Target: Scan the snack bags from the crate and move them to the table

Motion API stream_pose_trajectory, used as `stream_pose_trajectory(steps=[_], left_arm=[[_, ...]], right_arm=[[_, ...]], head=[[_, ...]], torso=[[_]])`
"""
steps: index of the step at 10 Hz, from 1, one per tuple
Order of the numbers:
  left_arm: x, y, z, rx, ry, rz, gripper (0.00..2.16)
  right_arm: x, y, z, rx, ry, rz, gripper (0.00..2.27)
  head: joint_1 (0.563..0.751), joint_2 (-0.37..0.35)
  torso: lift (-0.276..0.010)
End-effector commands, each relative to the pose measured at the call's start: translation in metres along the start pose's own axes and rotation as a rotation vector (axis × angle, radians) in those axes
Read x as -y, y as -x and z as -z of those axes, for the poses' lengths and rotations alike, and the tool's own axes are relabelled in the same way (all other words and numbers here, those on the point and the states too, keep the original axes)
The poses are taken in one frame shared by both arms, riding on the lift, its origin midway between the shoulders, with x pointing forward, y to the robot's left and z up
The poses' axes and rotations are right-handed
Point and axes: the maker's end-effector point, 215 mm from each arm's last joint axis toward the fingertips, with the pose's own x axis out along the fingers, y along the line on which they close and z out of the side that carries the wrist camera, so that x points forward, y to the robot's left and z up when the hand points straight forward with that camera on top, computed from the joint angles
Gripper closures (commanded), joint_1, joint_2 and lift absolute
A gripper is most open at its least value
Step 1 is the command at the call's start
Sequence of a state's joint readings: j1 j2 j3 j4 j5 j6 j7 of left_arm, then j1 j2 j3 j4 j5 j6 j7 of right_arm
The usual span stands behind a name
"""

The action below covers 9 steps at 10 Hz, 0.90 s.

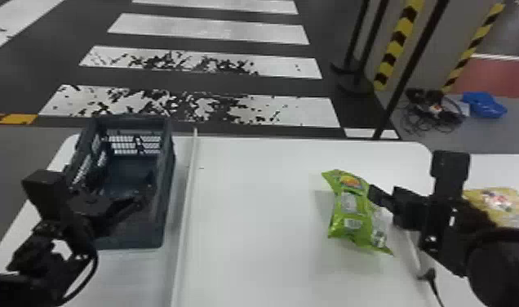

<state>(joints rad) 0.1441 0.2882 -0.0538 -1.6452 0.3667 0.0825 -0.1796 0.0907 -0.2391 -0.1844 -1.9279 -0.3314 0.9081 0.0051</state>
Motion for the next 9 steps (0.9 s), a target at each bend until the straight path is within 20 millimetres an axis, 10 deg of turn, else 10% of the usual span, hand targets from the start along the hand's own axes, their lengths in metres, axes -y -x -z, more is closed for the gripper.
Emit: stream_pose_trajectory(steps=[1, 9], left_arm=[[-0.001, 0.003, -0.001, 0.005, -0.001, -0.003, 0.03], [0.005, 0.006, -0.003, 0.035, 0.007, -0.008, 0.03]], right_arm=[[0.008, -0.009, 0.0, 0.001, 0.001, -0.003, 2.24], [-0.032, -0.02, 0.005, 0.036, 0.033, -0.097, 2.24]], head=[[0.695, -0.103], [0.695, -0.093]], torso=[[-0.095], [-0.095]])
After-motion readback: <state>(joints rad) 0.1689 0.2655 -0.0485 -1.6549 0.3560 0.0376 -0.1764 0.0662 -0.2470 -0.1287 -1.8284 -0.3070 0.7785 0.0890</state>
